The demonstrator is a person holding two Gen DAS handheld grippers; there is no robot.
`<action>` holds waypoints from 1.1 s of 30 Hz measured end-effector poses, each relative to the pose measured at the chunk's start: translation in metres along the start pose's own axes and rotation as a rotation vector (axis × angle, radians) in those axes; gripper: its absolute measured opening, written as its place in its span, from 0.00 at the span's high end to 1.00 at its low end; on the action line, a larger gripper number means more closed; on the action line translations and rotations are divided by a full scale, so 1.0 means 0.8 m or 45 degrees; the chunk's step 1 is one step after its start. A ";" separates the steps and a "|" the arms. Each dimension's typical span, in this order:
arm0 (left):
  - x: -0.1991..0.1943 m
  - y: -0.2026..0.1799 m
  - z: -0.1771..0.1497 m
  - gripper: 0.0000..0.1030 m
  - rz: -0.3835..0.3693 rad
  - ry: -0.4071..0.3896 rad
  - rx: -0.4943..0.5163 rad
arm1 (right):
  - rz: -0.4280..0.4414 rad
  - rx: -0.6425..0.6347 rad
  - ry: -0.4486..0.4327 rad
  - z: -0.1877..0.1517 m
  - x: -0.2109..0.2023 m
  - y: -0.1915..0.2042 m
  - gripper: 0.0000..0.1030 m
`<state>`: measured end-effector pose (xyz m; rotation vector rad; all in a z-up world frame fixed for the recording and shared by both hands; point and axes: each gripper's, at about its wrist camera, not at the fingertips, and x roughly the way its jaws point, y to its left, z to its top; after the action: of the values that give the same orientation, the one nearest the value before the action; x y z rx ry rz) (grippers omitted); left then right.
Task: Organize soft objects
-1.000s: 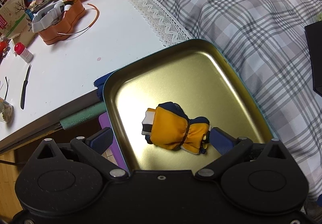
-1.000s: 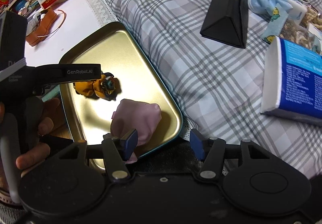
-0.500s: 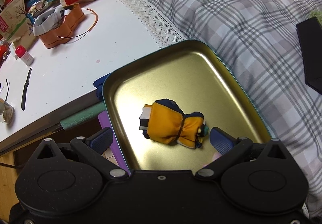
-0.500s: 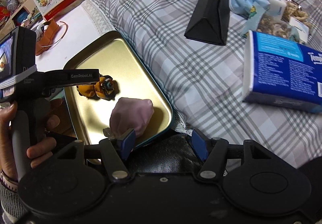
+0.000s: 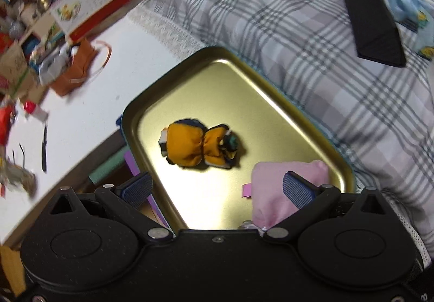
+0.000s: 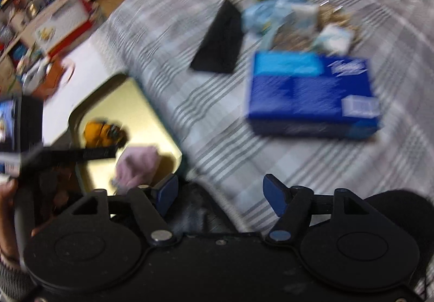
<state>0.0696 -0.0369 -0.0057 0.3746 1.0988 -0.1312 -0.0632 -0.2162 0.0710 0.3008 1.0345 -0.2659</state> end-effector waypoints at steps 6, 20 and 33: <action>-0.040 -0.037 0.032 0.04 -0.155 -0.045 0.080 | -0.081 0.262 -0.148 0.048 -0.019 -0.086 0.31; -0.092 -0.112 0.131 0.04 -0.326 -0.120 0.100 | -0.178 0.668 -0.286 0.159 0.014 -0.212 0.31; -0.058 -0.169 0.206 0.04 -0.458 -0.026 0.138 | -0.075 0.488 -0.254 0.308 0.095 -0.158 0.31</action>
<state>0.1486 -0.2253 0.0701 0.2680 1.1342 -0.5133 0.1255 -0.4296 0.1071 0.5778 0.7915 -0.5384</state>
